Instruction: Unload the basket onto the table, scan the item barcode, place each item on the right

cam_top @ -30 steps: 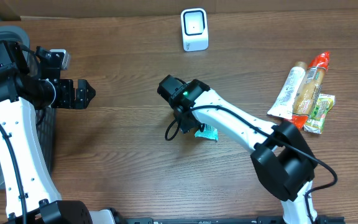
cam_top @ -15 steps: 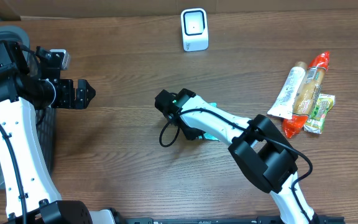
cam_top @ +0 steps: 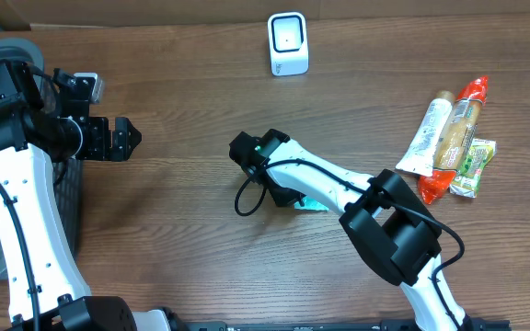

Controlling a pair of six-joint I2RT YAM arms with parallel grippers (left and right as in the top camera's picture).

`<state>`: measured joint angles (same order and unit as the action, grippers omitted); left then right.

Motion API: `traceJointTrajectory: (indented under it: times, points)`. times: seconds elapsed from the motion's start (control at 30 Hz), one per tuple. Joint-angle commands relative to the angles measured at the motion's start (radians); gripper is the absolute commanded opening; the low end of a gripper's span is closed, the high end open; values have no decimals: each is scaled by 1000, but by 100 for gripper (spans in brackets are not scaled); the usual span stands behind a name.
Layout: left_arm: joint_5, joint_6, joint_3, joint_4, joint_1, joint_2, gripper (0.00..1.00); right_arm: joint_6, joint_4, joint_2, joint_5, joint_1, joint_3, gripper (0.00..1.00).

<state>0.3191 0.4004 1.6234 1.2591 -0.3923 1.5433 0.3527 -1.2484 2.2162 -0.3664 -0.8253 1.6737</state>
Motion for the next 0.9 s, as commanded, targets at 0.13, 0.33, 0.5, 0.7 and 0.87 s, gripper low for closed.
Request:
traceJointTrajectory:
  times: [0.13, 0.33, 0.5, 0.7, 0.87]
  points:
    - [11, 23, 0, -3, 6, 6, 100, -206, 174, -171, 775, 85, 40, 4]
    - [11, 23, 0, -3, 6, 6, 100, -201, 435, -157, 1217, 179, -73, 4]
    - [11, 23, 0, -3, 6, 6, 100, -126, 603, -136, 1285, 217, -220, 4]
    - [11, 23, 0, -3, 6, 6, 100, -68, 656, -136, 1165, 258, -328, 4]
    - [11, 23, 0, -4, 6, 6, 100, -64, 609, -136, 1053, 282, -327, 14]
